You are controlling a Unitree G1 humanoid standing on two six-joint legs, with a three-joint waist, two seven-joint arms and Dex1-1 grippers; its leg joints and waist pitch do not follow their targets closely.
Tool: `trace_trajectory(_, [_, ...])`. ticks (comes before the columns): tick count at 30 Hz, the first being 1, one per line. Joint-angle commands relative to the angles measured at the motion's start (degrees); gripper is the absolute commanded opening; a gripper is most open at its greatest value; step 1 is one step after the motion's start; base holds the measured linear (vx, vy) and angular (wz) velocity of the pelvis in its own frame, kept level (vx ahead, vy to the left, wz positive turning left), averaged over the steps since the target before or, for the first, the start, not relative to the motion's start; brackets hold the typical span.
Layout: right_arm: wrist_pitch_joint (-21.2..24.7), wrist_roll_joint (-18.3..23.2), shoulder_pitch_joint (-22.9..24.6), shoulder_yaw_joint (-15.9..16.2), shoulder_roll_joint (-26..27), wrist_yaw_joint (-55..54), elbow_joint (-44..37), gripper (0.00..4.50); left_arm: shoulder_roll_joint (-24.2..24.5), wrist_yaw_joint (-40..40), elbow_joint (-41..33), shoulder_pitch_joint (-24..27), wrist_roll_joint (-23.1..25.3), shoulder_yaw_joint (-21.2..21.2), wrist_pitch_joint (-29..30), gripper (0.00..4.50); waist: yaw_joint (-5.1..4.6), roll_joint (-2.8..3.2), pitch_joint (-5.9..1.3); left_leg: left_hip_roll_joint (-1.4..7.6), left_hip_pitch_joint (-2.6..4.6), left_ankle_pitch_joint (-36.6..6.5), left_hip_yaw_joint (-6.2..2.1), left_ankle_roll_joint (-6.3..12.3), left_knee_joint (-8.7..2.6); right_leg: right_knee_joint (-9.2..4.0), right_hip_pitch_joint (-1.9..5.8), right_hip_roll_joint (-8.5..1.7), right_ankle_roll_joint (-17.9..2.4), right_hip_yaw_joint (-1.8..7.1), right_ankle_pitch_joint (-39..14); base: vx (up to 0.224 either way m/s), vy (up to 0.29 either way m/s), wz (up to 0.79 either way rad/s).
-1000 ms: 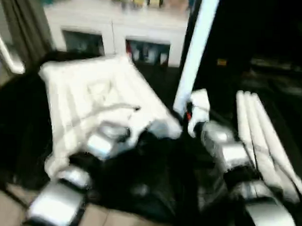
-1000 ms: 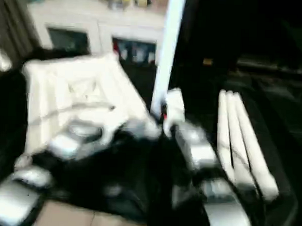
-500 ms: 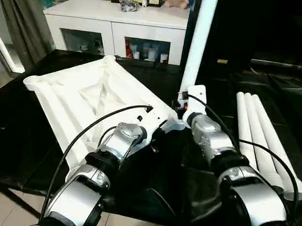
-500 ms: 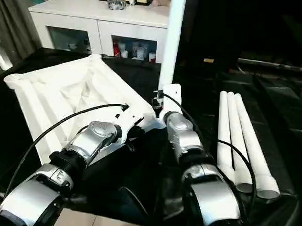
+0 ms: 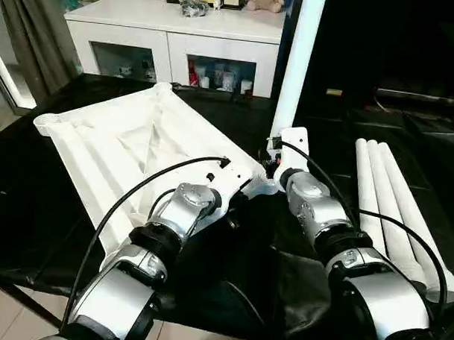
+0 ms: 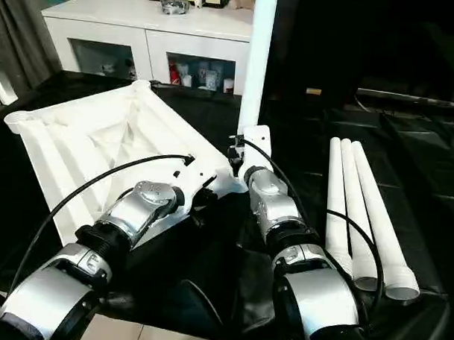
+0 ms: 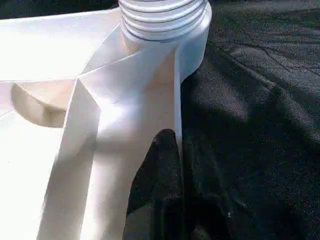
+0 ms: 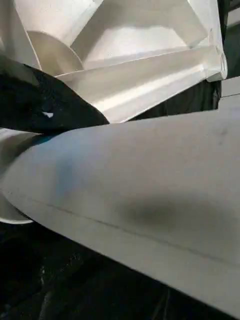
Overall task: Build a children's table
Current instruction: Insert table leg to table base
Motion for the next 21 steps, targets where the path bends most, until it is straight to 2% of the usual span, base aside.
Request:
trace_trajectory(1, [3.92,-1.61,3.95,1.16,0.36,0.67,7.3,1.88,0.08,0.78,0.89,-0.7,0.49,0.53,-1.33,0.0,-0.28,0.32,-1.2,2.97,-0.67,-20.04,-1.16,1.54,-4.95,-6.53,0.74,-4.26,-6.6,3.21,-26.44,0.0,0.0,0.0])
trace_trajectory(4, [3.46,-1.24,3.51,0.8,0.61,1.83,6.73,1.88,0.15,0.52,1.07,-0.82,0.4,0.62,-1.62,0.0,-0.29,0.18,-1.17,3.03,-0.64,-19.73,-0.99,1.83,-4.98,-6.54,0.7,-4.3,-7.17,3.3,-25.63,0.0,0.0,0.0])
trace_trajectory(5, [3.25,-1.05,3.32,0.51,0.63,2.33,6.49,2.23,0.2,0.46,1.24,-0.93,0.38,0.67,-1.76,0.0,-0.25,0.23,-1.15,3.07,-0.61,-19.68,-0.99,1.87,-5.0,-6.52,0.67,-4.34,-7.34,3.34,-25.66,0.0,0.0,0.0])
trace_trajectory(7, [3.3,-0.77,3.06,0.08,0.69,2.49,6.26,2.58,0.31,0.38,1.37,-1.04,0.34,0.75,-1.89,0.0,-0.26,0.2,-1.1,3.07,-0.62,-19.74,-0.94,1.95,-5.0,-6.59,0.63,-4.38,-7.38,3.38,-25.8,0.0,0.0,0.0])
trace_trajectory(9, [3.34,-0.71,2.72,-0.23,0.66,2.84,6.18,2.65,0.37,0.29,1.6,-1.2,0.34,0.84,-2.04,0.0,0.0,0.18,-1.28,3.12,-0.41,-19.02,-0.74,1.99,-4.85,-6.76,0.47,-4.62,-7.87,3.51,-25.24,0.0,0.0,0.0])
trace_trajectory(10, [3.34,-0.71,2.72,-0.24,0.66,2.85,6.18,2.78,0.37,0.29,1.61,-1.2,0.34,0.84,-2.04,0.0,-0.17,-0.05,-1.16,3.1,-0.6,-18.45,-0.76,2.21,-4.95,-6.44,0.69,-4.34,-8.18,3.47,-24.46,0.0,0.0,0.0])
trace_trajectory(12, [3.45,-0.73,2.35,-0.52,0.52,2.96,5.93,2.92,0.43,0.17,1.75,-1.28,0.38,0.98,-2.15,0.0,0.03,0.07,-1.14,3.06,-0.63,-17.24,-0.61,2.69,-4.9,-6.55,0.75,-4.51,-8.03,3.49,-24.88,0.0,0.0,0.0])
trace_trajectory(15, [3.44,-0.73,2.13,-0.69,0.38,3.0,5.67,3.23,0.48,0.06,1.77,-1.27,0.36,1.04,-2.22,0.0,0.12,0.06,-1.15,3.17,-0.72,-15.0,-0.47,3.0,-4.9,-6.3,0.88,-4.43,-8.84,3.55,-22.37,0.0,0.0,0.0])
trace_trajectory(18, [3.05,-0.69,1.84,-0.86,0.14,3.47,5.17,3.52,0.51,0.03,1.93,-1.33,0.34,1.11,-2.4,0.0,0.19,0.03,-1.38,3.23,-0.92,-12.04,-0.27,3.54,-4.72,-5.75,1.25,-4.44,-10.52,3.6,-17.61,0.0,0.0,0.0])
trace_trajectory(20, [2.42,-0.36,1.89,-0.98,0.04,5.25,3.88,3.6,0.54,-0.08,2.11,-1.4,0.39,1.15,-2.75,0.0,0.31,0.1,-1.72,3.23,-1.14,-7.91,-0.07,4.85,-4.32,-4.94,1.69,-4.37,-12.06,3.52,-10.93,0.0,0.0,0.0])
trace_trajectory(21, [2.28,-0.23,1.98,-0.96,-0.01,5.79,3.33,3.73,0.58,-0.17,2.1,-1.39,0.39,1.14,-2.89,0.0,0.34,0.19,-1.8,3.31,-1.07,-7.06,0.0,5.32,-4.18,-4.79,1.61,-4.36,-12.6,3.51,-9.43,0.0,0.0,0.0])
